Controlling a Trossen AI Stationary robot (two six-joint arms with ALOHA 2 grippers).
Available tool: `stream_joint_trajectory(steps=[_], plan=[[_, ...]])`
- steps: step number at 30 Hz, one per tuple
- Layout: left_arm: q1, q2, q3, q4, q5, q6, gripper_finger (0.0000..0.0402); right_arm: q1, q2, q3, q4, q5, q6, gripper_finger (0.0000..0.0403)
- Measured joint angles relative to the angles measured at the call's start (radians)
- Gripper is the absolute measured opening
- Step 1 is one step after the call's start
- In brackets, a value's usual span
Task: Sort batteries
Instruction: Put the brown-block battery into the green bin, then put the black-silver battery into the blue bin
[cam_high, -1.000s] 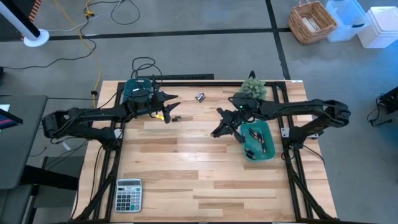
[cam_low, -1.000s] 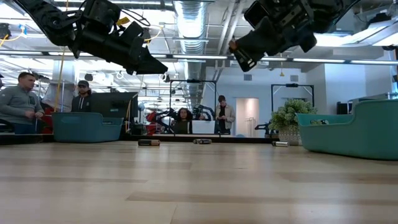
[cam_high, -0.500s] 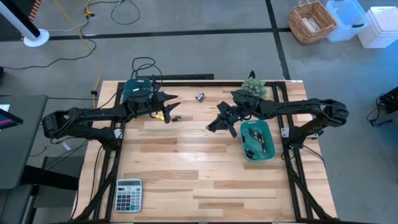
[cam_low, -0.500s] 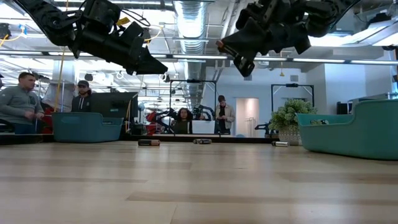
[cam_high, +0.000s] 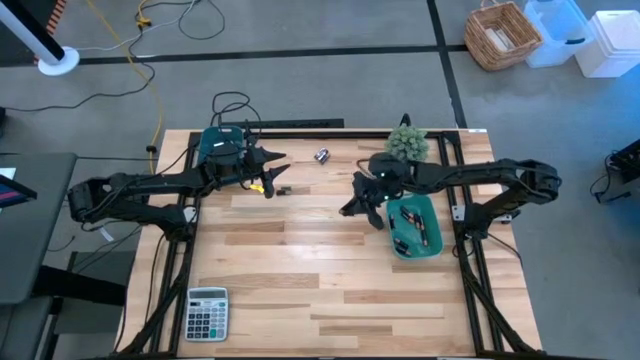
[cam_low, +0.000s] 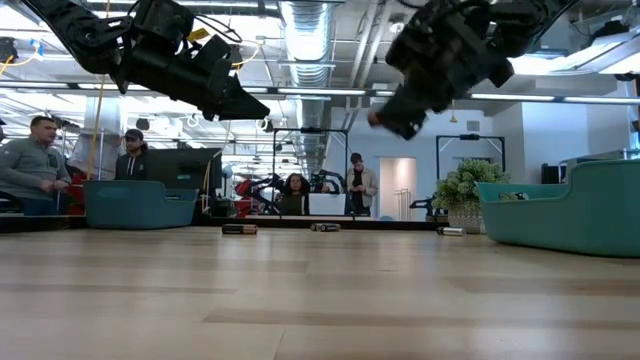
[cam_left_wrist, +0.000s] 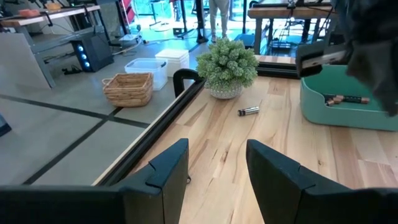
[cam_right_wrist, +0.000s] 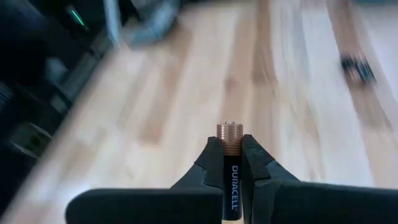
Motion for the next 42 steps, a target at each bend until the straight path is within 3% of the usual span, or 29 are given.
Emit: stream_joint_trajectory(steps=[5, 12, 16, 24, 36, 42], plan=[[0.0, 0.0, 0.0, -0.006, 0.0, 0.0, 0.0155, 0.024, -0.018, 0.0, -0.223, 0.15, -0.092, 0.0017], [0.0, 0.0, 0.0, -0.005, 0.0, 0.0, 0.0155, 0.052, -0.138, 0.0, -0.467, 0.372, -0.005, 0.0017], [0.0, 0.0, 0.0, -0.005, 0.0, 0.0, 0.0155, 0.07, -0.237, 0.0, -0.671, 0.496, 0.109, 0.0017], [0.0, 0.001, 0.0, -0.005, 0.0, 0.006, 0.0155, 0.105, -0.369, 0.0, -0.999, 0.61, 0.439, 0.0025], [0.0, 0.002, 0.0, -0.022, -0.019, 0.006, 0.0155, 0.123, -0.33, 0.0, -1.021, 0.635, 0.5, 0.0168], [0.0, 0.002, 0.0, -0.021, -0.03, 0.008, 0.0155, 0.117, -0.324, 0.001, -0.874, 0.635, 0.392, 0.0198]])
